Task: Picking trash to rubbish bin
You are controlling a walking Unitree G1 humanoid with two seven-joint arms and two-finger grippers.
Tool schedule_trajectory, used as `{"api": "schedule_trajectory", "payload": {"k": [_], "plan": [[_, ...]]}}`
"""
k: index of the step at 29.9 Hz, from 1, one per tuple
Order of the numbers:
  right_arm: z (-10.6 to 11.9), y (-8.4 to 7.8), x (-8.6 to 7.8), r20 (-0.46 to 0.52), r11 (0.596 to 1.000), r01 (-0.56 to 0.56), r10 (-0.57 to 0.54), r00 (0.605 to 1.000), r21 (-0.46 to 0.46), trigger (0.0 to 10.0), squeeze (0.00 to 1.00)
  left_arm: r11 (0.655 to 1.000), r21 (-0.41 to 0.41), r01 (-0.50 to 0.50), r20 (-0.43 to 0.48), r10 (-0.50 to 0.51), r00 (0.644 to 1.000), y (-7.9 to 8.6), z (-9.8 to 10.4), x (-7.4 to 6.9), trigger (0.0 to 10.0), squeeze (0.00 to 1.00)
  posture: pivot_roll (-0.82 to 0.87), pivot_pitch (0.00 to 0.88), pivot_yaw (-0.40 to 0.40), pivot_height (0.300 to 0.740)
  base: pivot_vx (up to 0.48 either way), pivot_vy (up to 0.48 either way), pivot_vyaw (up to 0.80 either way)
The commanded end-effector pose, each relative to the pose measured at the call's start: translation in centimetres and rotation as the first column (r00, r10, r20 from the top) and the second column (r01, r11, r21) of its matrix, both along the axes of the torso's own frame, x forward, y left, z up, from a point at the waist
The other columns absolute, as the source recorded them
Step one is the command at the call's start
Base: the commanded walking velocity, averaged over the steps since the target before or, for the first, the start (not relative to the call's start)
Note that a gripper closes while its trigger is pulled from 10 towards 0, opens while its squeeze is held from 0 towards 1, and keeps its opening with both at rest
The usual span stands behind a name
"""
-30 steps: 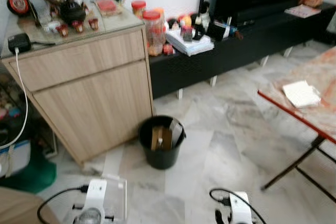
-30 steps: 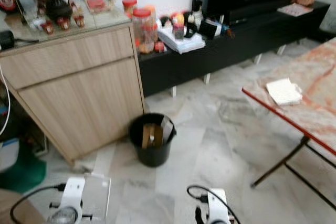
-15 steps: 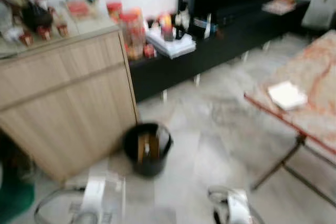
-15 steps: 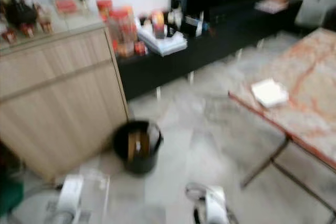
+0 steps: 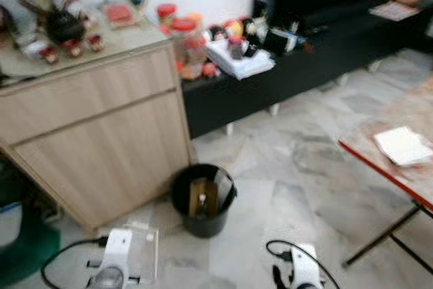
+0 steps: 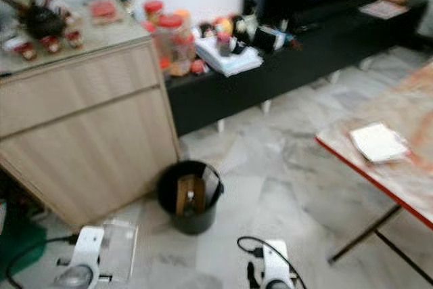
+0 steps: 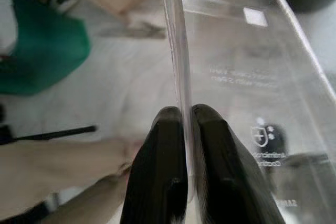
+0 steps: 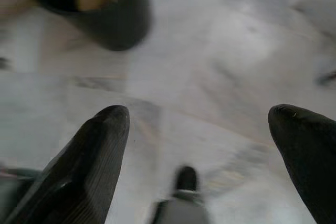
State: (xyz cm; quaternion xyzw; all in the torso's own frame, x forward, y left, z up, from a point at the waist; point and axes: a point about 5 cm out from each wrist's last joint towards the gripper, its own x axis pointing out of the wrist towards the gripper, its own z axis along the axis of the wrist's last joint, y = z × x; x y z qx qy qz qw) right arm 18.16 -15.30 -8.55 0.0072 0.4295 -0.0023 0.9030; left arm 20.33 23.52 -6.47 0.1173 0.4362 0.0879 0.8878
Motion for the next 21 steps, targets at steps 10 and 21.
{"api": "schedule_trajectory", "payload": {"k": [10,21], "plan": [[-0.27,-1.13,-0.71,-0.017,1.000,0.018,-0.018,1.000,-0.023,10.0,0.00,1.000,0.001,0.031,0.020,-0.031,0.999,-0.69,0.33,0.88,10.0,0.00,-0.08,0.000,0.049,0.740,0.329,0.000,0.00],[-0.11,-0.90,-0.35,-0.006,1.000,-0.004,0.004,1.000,-0.028,10.0,0.00,1.000,0.005,0.031,0.024,-0.031,0.999,-0.49,0.47,1.03,10.0,0.00,-0.07,0.000,0.051,0.740,0.333,0.000,0.00]]}}
